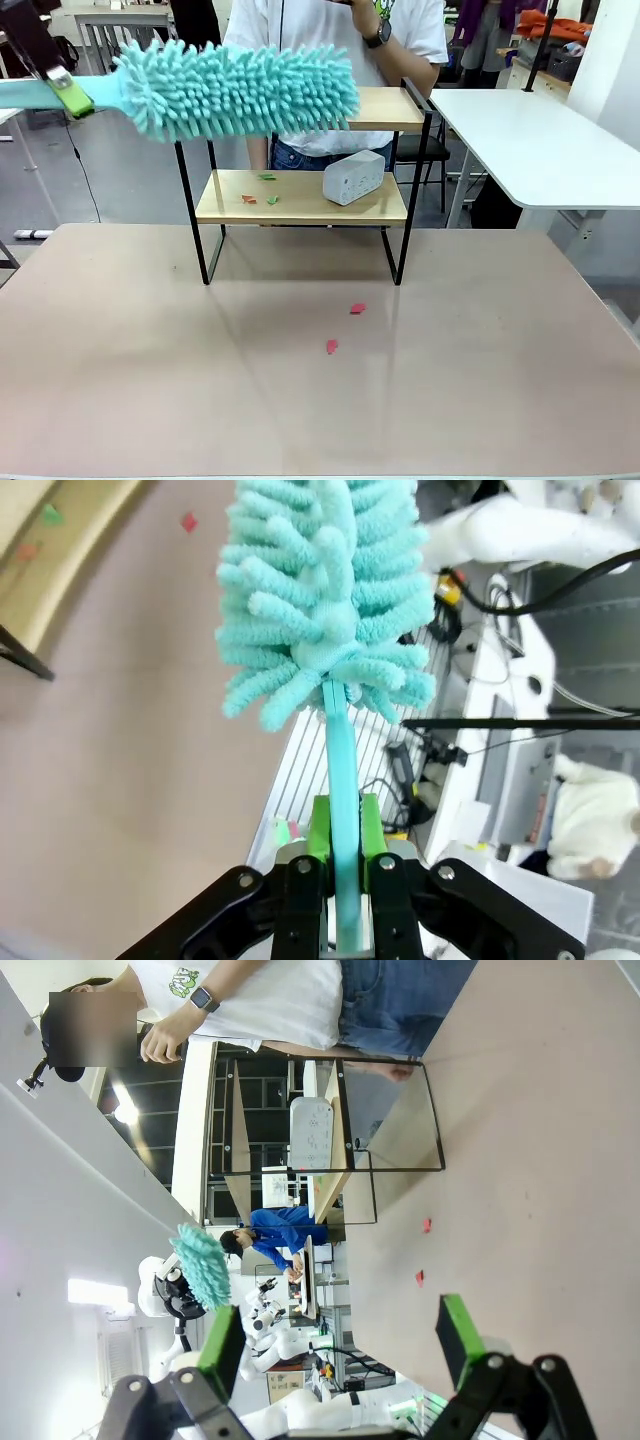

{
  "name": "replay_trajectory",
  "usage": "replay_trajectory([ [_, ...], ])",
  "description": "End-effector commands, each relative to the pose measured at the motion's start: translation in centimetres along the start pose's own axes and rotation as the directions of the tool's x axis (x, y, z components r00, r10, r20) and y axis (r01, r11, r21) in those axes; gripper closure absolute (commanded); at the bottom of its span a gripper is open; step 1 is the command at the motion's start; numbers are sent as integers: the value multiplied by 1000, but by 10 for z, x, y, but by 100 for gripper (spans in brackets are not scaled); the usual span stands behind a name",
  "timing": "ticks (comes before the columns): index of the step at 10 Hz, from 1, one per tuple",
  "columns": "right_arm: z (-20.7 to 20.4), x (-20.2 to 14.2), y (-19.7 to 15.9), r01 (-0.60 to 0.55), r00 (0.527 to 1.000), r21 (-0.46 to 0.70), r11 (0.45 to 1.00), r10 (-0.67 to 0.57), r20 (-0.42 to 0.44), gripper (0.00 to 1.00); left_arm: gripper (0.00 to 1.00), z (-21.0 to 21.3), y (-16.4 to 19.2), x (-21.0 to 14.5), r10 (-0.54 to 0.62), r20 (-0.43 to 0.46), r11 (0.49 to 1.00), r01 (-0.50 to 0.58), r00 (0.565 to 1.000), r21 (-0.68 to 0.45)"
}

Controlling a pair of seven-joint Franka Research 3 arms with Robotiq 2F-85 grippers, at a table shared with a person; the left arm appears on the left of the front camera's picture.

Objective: Clean the shelf.
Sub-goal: Clean the specific tier of the Shelf with the Duster once objects are removed.

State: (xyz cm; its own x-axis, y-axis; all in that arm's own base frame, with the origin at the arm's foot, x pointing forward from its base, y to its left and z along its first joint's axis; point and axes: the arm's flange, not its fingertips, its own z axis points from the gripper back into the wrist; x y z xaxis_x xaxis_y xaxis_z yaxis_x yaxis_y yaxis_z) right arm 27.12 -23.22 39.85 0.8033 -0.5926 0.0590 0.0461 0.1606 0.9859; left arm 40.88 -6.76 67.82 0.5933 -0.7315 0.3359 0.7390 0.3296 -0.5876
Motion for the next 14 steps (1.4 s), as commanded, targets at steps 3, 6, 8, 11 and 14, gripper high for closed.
replay_trajectory([
  [3, 1, -1, 2, -13, 1000, 5, 1000, 13, -4, 0, 88, 71, 33, -106, 201, 309, 973, -153, 930, -173],
  [6, 1, -1, 2, -13, 1000, 5, 1000, 13, -4, 0, 88, 82, 65, -203, 350, 438, 924, -228, 828, -309],
  [8, 1, -1, 2, -13, 1000, 5, 1000, 13, -4, 0, 88, 77, 79, -237, 459, 471, 884, -333, 753, -328],
  [11, 1, -1, 2, -13, 1000, 5, 1000, 13, -4, 0, 88, 76, 85, -253, 477, 487, 875, -341, 732, -345],
  [14, 1, -1, 2, -13, 1000, 5, 1000, 13, -4, 0, 88, 75, 85, -251, 473, 481, 875, -331, 739, -352],
])
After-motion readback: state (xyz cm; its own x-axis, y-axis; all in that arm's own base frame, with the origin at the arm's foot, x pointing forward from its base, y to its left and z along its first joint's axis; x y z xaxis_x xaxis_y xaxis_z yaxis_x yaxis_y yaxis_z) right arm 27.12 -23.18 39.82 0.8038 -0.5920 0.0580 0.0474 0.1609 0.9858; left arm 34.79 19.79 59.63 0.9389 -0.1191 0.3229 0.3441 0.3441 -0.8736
